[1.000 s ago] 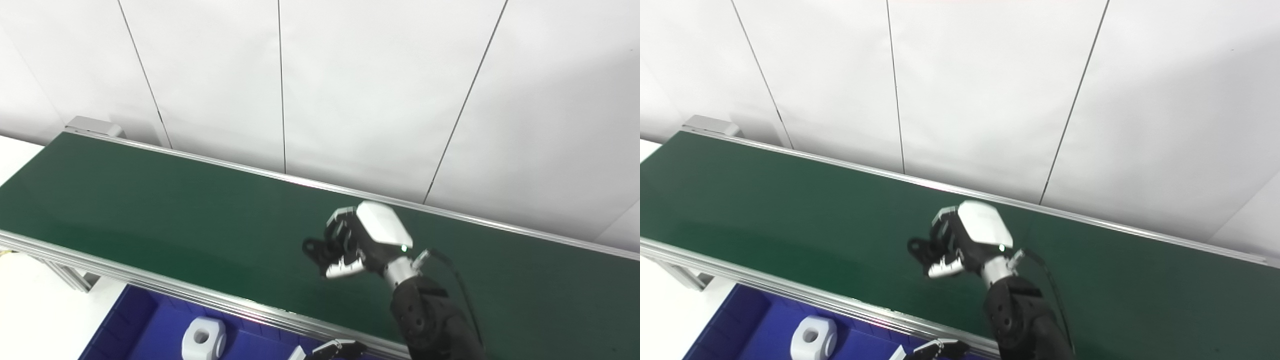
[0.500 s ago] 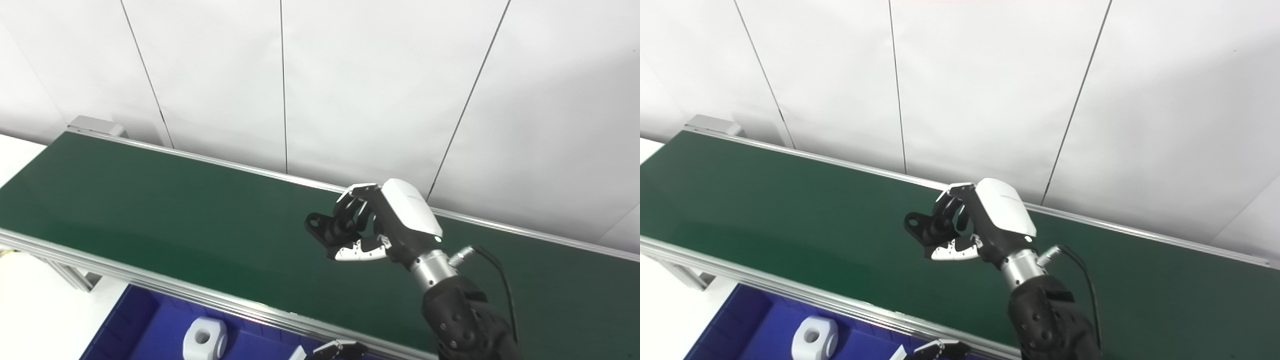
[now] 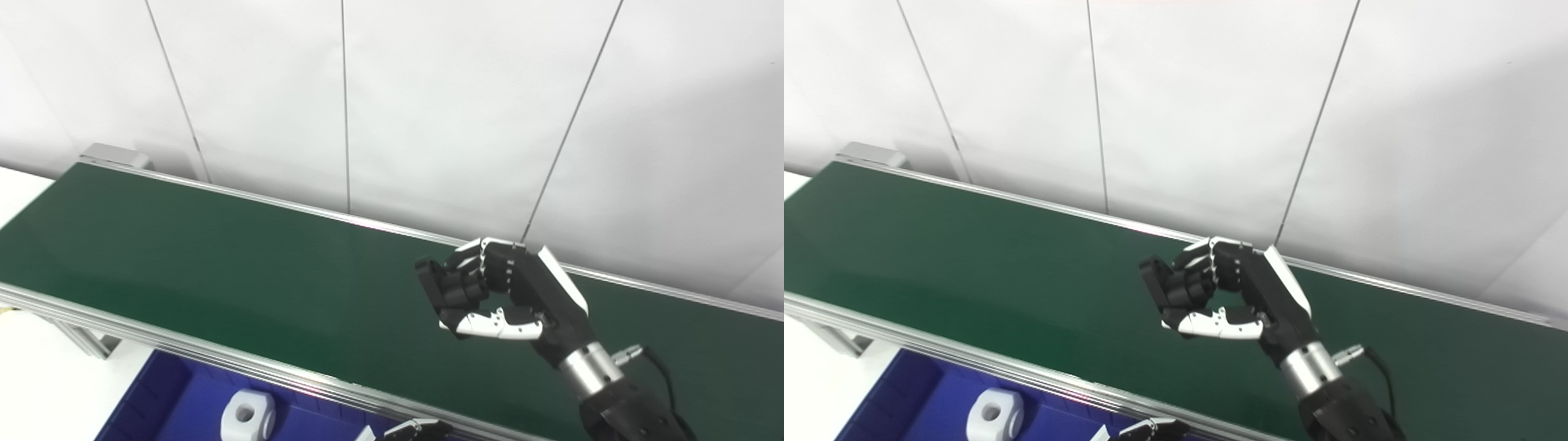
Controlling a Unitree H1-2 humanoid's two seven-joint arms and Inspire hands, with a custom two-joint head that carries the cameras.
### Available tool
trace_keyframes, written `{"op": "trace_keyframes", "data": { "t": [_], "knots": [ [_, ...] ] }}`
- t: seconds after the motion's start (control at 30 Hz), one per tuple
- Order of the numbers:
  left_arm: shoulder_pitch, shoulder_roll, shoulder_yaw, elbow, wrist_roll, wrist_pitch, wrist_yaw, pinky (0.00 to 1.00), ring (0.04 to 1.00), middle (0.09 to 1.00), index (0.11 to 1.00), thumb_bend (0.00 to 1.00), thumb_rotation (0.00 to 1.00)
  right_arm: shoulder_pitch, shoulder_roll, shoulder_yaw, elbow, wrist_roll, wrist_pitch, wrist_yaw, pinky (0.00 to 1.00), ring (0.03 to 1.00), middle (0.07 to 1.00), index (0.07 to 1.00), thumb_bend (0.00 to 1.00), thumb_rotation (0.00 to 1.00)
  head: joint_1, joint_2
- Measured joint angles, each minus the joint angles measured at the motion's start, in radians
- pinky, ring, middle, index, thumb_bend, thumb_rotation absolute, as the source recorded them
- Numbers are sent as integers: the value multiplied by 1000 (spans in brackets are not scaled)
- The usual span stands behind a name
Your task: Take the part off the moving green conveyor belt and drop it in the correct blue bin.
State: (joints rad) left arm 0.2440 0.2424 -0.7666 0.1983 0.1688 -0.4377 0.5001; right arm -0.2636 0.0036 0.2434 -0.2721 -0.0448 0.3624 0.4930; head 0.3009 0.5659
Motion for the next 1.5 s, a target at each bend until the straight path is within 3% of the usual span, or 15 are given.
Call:
{"op": "trace_keyframes", "data": {
  "t": [0.07, 0.13, 0.23, 0.47, 0.53, 0.63, 0.77, 0.9, 1.27, 1.5],
  "knots": [
    [7, 0, 8, -18, -3, 0, -15, 683, 774, 799, 789, 872, 832, 33, -8, -5, -1, 49, 1, 3, 342, 401, 493, 542, 512, 0, -63, 26],
    [20, 3, 19, -41, -8, 0, -30, 684, 776, 803, 794, 868, 826, 78, -18, -12, -7, 106, 2, 5, 342, 401, 492, 541, 512, 0, -63, 26],
    [41, 22, 32, -63, -27, 0, -52, 701, 788, 816, 809, 857, 810, 144, -23, -28, -31, 176, 8, -2, 347, 405, 495, 535, 513, 0, -130, 57],
    [101, 32, 137, -128, -127, 0, -188, 802, 848, 853, 858, 815, 807, 275, -48, -37, -146, 240, 21, -49, 354, 408, 498, 532, 512, 0, -241, 130],
    [117, 30, 171, -149, -145, 0, -235, 828, 859, 860, 872, 819, 814, 305, -65, -42, -165, 250, 21, -61, 353, 408, 495, 534, 512, 0, -241, 131],
    [148, 23, 242, -186, -181, 0, -315, 841, 863, 865, 880, 845, 830, 358, -96, -50, -204, 248, 21, -91, 354, 409, 494, 533, 512, 0, -296, 205],
    [183, 16, 325, -225, -203, 0, -385, 835, 858, 859, 881, 832, 847, 396, -130, -52, -223, 217, 20, -117, 355, 408, 495, 532, 512, 0, -312, 235],
    [208, 7, 385, -257, -216, 0, -454, 839, 859, 853, 881, 848, 857, 433, -165, -55, -246, 188, 20, -137, 352, 407, 493, 534, 512, 0, -348, 288],
    [212, -12, 507, -282, -269, 0, -600, 835, 859, 842, 877, 845, 862, 532, -232, -68, -286, 93, 20, -185, 363, 412, 498, 522, 515, 0, -398, 341],
    [218, -22, 532, -291, -269, 0, -640, 828, 858, 843, 877, 848, 859, 549, -289, -82, -274, 4, 15, -199, 369, 418, 511, 512, 515, 0, -399, 353]
  ]
}}
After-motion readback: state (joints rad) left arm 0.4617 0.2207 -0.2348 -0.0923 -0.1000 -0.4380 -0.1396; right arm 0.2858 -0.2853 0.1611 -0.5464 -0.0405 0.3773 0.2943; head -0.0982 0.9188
